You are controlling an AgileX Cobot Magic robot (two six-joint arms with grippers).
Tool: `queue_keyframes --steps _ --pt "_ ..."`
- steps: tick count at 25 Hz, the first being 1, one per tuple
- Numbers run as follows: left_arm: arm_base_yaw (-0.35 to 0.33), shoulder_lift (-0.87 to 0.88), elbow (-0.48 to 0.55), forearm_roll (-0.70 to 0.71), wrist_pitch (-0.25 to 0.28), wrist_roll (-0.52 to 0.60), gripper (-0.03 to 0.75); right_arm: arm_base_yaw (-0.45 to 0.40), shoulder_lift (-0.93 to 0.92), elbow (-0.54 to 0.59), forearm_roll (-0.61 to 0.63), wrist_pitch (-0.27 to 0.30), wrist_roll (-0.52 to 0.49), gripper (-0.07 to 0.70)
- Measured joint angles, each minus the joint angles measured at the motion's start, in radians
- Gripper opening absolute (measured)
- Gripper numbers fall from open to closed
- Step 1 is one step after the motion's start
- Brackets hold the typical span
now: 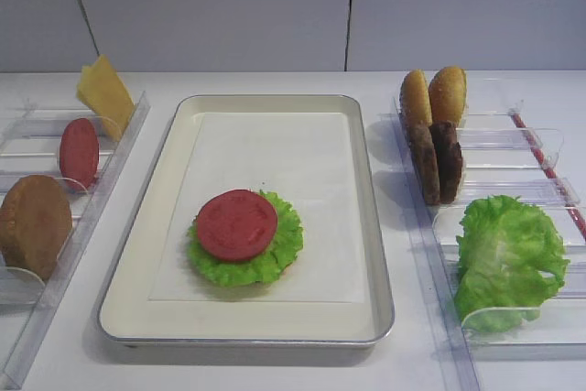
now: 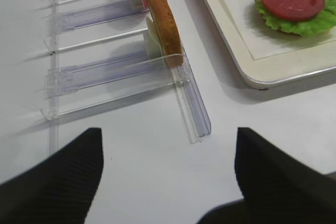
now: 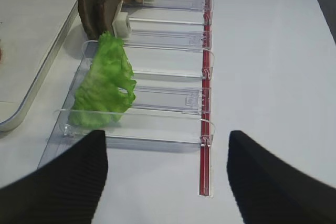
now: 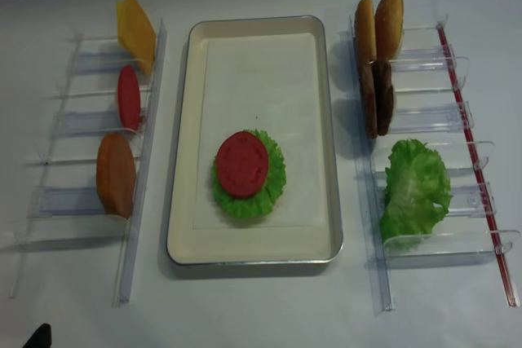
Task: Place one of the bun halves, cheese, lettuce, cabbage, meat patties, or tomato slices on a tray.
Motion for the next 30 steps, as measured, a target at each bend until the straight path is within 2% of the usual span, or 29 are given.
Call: queue_keyframes --steps 30 --pt "-0.002 0.0 0.0 0.019 -0.004 -0.012 0.488 0.0 0.0 0.0 0.0 0.0 -0.002 0.493"
